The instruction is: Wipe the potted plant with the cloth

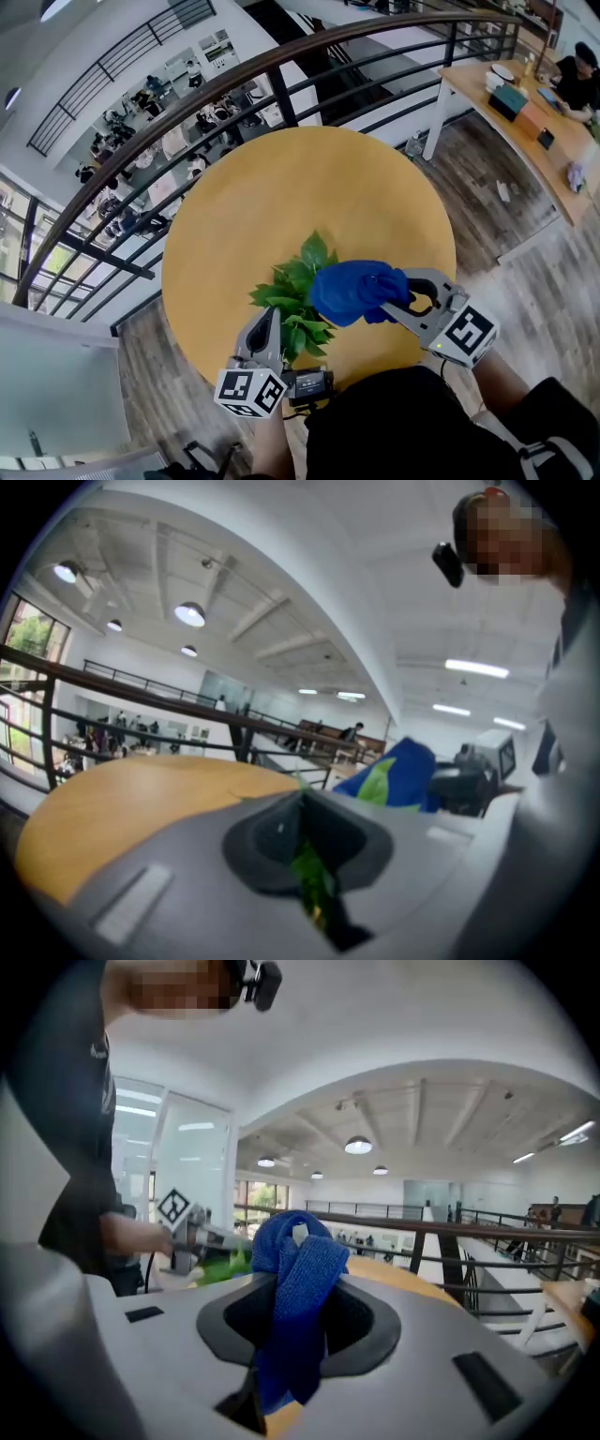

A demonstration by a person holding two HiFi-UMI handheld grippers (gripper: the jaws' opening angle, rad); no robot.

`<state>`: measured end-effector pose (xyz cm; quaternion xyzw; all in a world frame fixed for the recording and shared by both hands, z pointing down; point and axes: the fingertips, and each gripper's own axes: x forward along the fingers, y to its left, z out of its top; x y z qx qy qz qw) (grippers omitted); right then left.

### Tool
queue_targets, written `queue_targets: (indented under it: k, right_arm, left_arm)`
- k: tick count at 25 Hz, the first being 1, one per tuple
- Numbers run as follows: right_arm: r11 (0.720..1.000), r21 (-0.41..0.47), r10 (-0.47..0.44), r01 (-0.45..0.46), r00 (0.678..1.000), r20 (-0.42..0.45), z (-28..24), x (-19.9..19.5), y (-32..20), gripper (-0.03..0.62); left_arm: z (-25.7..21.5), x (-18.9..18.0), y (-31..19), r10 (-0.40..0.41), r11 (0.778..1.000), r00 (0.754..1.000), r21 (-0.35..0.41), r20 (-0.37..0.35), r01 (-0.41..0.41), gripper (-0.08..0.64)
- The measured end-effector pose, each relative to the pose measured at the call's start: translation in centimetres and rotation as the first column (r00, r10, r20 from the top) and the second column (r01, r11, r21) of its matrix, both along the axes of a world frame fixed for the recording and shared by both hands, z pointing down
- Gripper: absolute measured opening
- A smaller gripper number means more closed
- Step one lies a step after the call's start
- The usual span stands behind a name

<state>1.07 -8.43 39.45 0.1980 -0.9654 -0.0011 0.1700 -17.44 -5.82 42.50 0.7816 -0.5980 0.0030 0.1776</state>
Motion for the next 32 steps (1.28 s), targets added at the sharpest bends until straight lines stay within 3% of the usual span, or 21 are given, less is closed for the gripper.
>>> queue_targets:
  k: [2, 4, 8, 10, 12, 16, 18, 20, 22, 23, 25, 28, 32]
  right_arm:
    - [0.999, -0.037, -0.028, 0.022, 0.984, -0.179, 6.3, -0.8, 0.9, 0.122]
    - [0.998, -0.059, -0.046, 0.027, 0.94, -0.339, 11.6, -0.3, 1.9, 0.121]
    - [0.994, -0.092, -0.106, 0.065, 0.806, -0.582, 18.0, 2.1, 4.0, 0.122]
    - [0.992, -0.081, -0.123, 0.092, 0.749, -0.651, 19.2, 3.3, 4.6, 0.122]
    - [0.99, -0.074, -0.139, 0.119, 0.764, -0.63, 17.8, 3.6, 5.1, 0.122]
    - [0.986, 0.007, -0.152, 0.169, 0.905, -0.397, 8.6, 1.7, 4.3, 0.123]
    - [0.985, 0.083, -0.123, 0.149, 0.958, -0.261, 3.6, 0.4, 3.4, 0.121]
    - [0.987, 0.134, -0.066, 0.088, 0.985, -0.16, 0.8, -0.4, 2.5, 0.123]
    - [0.99, 0.142, 0.005, 0.012, 0.993, -0.118, 0.5, -0.9, 1.7, 0.122]
    - [0.99, 0.14, 0.036, -0.018, 0.99, -0.133, 1.3, -1.1, 1.3, 0.123]
    - [0.988, 0.154, 0.061, -0.022, 0.966, -0.25, 5.0, -1.5, 0.6, 0.123]
    - [0.987, 0.146, 0.013, 0.066, 0.875, -0.484, 11.9, -0.9, 1.3, 0.123]
    - [0.988, 0.093, -0.036, 0.121, 0.779, -0.626, 17.3, 2.0, 2.8, 0.123]
  left_arm:
    - [0.2, -0.2, 0.0, 0.0, 1.0, 1.0, -0.002, 0.003, 0.0, 0.0]
    - [0.4, -0.3, 0.0, 0.001, 1.0, 1.0, -0.005, 0.005, -0.001, 0.0]
    - [0.3, -0.3, 0.0, -0.006, 1.0, 1.0, -0.003, 0.004, 0.006, 0.0]
    - [0.3, -0.3, 0.1, -0.009, 1.0, 1.0, 0.0, 0.001, 0.009, 0.0]
    - [0.3, -0.2, 0.1, -0.006, 1.0, 1.0, 0.0, 0.001, 0.006, 0.0]
    - [0.3, -0.2, 0.1, -0.005, 1.0, 1.0, 0.0, 0.003, 0.005, 0.0]
    - [0.3, -0.2, 0.0, -0.006, 1.0, 1.0, 0.002, 0.002, 0.006, 0.0]
    - [0.3, -0.1, 0.0, -0.006, 1.0, 1.0, 0.001, 0.0, 0.006, 0.0]
    - [0.3, 0.1, 0.1, -0.003, 1.0, 1.0, 0.001, -0.001, 0.003, 0.0]
    - [0.3, 0.1, 0.1, -0.001, 1.0, 1.0, 0.003, 0.0, 0.001, 0.0]
    - [0.2, 0.0, 0.1, -0.002, 1.0, 1.0, 0.004, 0.002, 0.002, 0.0]
    - [0.3, -0.2, 0.1, -0.008, 1.0, 1.0, 0.0, 0.002, 0.008, 0.0]
    - [0.5, -0.4, 0.1, -0.012, 1.0, 1.0, -0.005, 0.003, 0.012, 0.0]
